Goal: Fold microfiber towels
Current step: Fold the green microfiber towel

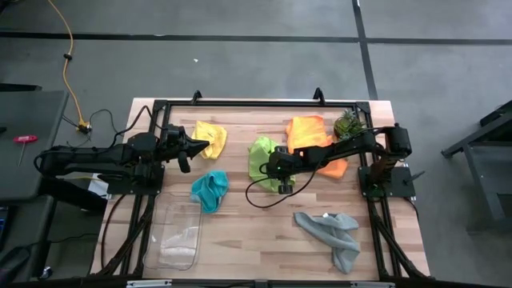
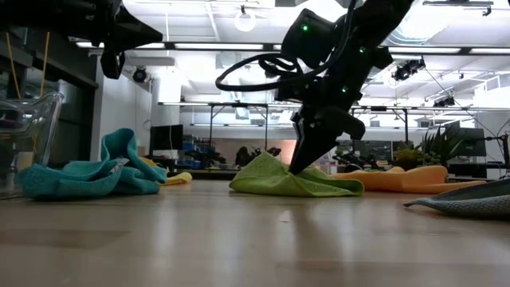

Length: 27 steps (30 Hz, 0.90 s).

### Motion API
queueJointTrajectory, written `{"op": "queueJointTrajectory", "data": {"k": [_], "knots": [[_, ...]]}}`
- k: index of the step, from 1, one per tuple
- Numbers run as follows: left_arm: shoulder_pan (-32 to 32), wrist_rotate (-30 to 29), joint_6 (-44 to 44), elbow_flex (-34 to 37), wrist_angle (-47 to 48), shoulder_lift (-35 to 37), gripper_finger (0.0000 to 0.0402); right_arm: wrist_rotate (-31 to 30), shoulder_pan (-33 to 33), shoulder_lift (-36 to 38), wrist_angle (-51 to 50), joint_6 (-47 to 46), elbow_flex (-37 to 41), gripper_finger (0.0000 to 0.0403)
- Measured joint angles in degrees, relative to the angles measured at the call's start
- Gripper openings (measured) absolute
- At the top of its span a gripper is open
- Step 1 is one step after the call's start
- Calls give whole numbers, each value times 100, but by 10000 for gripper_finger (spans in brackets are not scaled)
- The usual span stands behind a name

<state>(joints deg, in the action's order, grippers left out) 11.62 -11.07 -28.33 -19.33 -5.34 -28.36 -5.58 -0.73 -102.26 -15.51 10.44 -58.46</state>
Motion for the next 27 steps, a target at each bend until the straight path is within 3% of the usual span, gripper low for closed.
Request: {"op": "queueJointTrajectory", "data": {"k": [8, 17, 21, 27], "knots": [[0, 0, -1, 0, 0, 2, 0, -195, -76, 96, -550, -95, -630, 2], [0, -11, 0, 1, -116, -234, 0, -230, -490, 1038, -564, -848, -606, 1], [-2, -9, 79, 0, -531, -818, 0, -168, -563, 1407, -454, -1256, -403, 0], [0, 114, 273, -309, -927, -2421, 12, -144, -562, 1630, -412, -1558, -228, 0]]}}
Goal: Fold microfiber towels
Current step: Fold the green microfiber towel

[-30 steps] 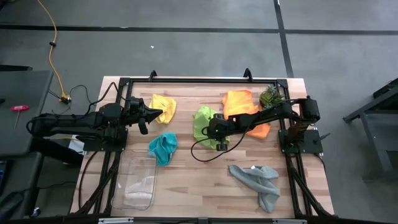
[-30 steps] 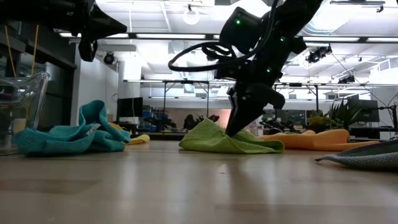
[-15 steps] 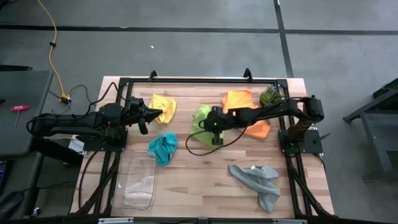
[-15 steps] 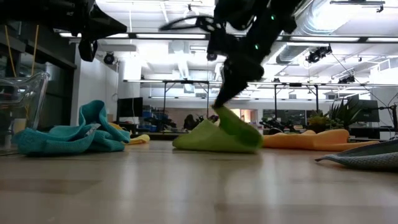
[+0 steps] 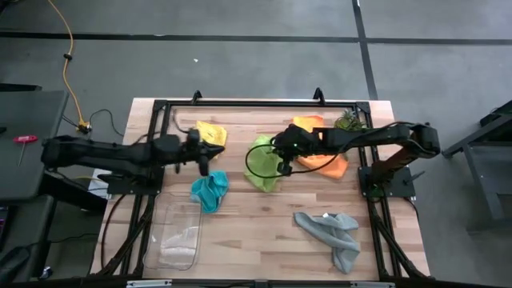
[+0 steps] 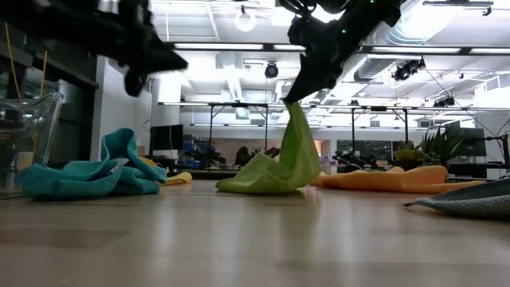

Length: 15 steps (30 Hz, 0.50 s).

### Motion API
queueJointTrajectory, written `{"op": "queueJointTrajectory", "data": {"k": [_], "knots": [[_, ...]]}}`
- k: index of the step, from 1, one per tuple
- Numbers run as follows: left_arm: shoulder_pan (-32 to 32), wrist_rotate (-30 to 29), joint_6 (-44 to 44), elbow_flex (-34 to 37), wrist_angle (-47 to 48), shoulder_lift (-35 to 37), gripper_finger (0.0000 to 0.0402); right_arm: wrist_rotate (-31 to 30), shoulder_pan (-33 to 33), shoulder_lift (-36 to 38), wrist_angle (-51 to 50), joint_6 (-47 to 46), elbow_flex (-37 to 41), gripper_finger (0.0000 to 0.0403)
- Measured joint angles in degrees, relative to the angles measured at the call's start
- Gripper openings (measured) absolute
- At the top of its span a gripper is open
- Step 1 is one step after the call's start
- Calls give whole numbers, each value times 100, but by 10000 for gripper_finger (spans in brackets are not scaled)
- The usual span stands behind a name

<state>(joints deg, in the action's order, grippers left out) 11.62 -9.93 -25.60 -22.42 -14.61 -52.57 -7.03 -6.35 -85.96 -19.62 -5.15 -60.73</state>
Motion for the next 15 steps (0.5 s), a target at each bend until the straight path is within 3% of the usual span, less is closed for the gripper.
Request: {"op": "queueJointTrajectory", "data": {"k": [10, 15], "knots": [[-4, 570, 1233, -1472, 177, -2946, 134, 147, 0, 25, 66, 2, 5, 0], [0, 1329, 1740, -1951, 121, -3965, 191, 146, 0, 23, 90, 0, 5, 0]]}}
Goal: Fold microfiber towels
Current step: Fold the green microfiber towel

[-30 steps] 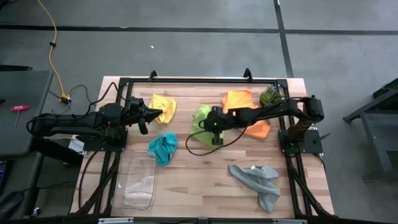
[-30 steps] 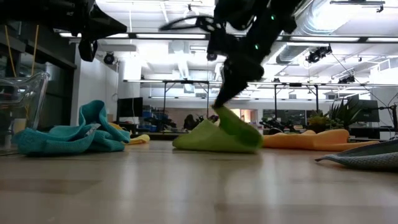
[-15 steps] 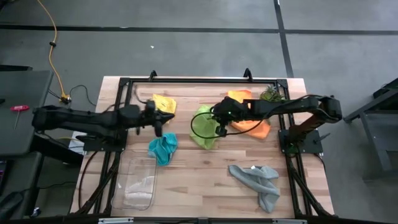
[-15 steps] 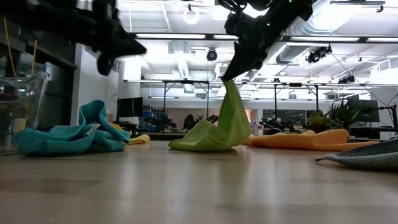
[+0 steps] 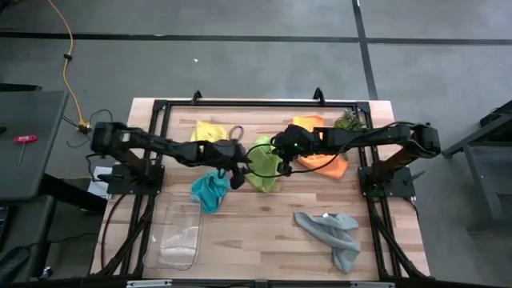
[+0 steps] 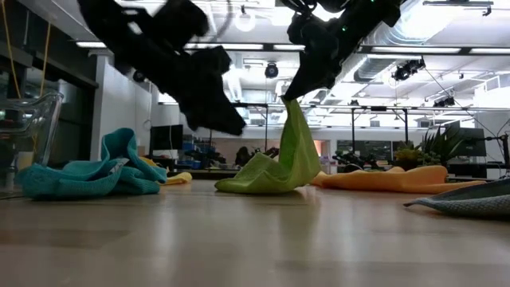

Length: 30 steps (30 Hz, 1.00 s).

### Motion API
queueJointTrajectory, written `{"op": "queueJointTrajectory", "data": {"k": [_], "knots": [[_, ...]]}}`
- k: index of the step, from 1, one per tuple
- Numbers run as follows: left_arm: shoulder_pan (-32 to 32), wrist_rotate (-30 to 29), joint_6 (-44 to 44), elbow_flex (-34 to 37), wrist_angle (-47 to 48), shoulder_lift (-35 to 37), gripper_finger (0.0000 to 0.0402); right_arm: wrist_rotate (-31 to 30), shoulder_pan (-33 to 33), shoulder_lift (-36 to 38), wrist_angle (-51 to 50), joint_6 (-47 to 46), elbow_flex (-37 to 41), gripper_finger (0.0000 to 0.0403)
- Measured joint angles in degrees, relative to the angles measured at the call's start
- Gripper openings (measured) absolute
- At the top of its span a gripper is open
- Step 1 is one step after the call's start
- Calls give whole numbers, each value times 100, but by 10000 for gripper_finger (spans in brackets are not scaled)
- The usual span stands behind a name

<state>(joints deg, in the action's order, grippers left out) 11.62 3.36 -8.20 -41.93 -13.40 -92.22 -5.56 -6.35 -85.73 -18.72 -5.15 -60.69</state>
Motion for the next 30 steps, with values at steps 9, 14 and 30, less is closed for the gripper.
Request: {"op": "queueJointTrajectory", "data": {"k": [9, 14, 30], "knots": [[0, 157, 859, -516, -278, -1217, 222, 0, 0, 0, 9, 0, 0, 0], [0, 301, 882, -542, -711, -1548, 219, 0, 0, -2, 11, 0, 0, 0], [-4, 666, 1245, -544, -746, -1603, 140, 0, 0, -4, 13, 2, 0, 0]]}}
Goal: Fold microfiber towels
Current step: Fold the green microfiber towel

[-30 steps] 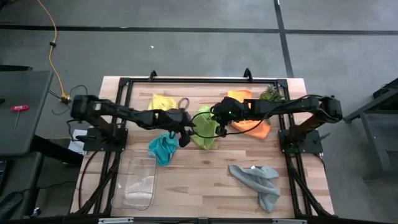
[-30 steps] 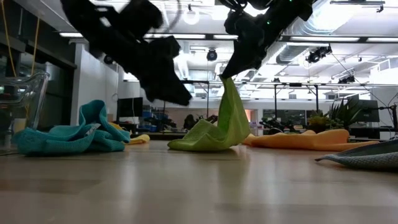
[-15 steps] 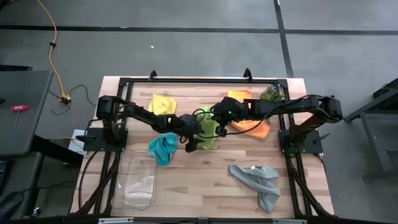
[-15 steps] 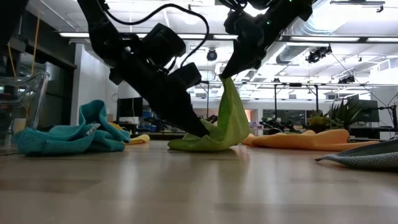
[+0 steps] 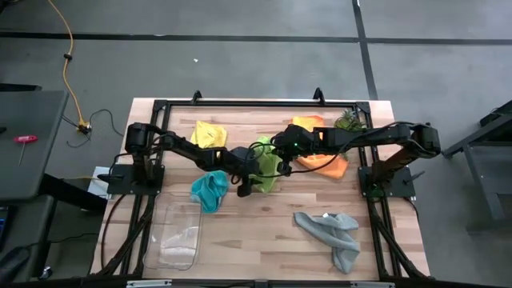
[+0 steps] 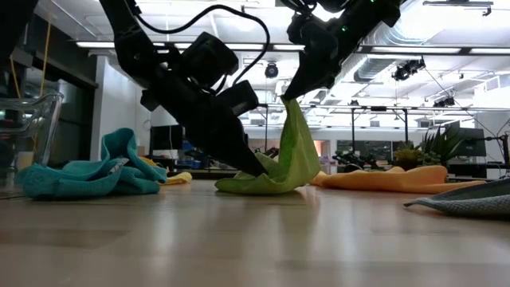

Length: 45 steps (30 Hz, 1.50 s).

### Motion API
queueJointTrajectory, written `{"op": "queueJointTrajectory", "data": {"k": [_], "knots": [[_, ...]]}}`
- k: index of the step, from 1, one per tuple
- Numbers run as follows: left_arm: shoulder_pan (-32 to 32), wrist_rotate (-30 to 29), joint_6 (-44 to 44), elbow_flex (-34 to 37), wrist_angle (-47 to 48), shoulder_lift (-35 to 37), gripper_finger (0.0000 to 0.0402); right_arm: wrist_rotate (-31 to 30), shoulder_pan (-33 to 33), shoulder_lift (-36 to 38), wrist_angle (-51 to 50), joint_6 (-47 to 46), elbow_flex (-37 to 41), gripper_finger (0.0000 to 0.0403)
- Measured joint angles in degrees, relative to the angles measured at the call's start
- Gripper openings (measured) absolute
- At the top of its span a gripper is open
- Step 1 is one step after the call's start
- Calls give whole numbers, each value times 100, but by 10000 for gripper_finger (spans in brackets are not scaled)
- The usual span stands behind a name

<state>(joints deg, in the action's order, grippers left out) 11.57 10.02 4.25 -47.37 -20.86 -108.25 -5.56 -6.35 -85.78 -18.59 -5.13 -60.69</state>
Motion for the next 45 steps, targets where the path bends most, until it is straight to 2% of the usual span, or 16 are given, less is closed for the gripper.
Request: {"op": "queueJointTrajectory", "data": {"k": [9, 11, 16, 22, 27, 31, 37, 45], "knots": [[6, 138, 90, 2, -5, 37, 16, -2, 0, 0, 0, 2, 0, 0], [15, 163, 38, 2, 14, 37, 5, 0, 0, 0, 0, 2, 0, 0], [21, 175, -20, 2, 138, 41, 3, -2, 0, 0, 0, 19, 0, 0], [177, 173, -103, 7, 800, 553, 1, -52, -2, 169, -116, 133, 2, 0], [427, 124, -103, 6, 1301, 1399, 0, -151, -78, 623, -429, 258, 2, 0], [649, -172, -123, 3, 1507, 2170, 0, -307, -209, 1093, -547, 259, 2, 0], [1115, -579, -416, 2, 1553, 3260, 0, -613, -595, 1634, -385, 19, 2, 0], [1792, -1128, -769, 2, 1507, 4234, 0, -452, -1194, 1969, 138, -209, 2, 0]]}}
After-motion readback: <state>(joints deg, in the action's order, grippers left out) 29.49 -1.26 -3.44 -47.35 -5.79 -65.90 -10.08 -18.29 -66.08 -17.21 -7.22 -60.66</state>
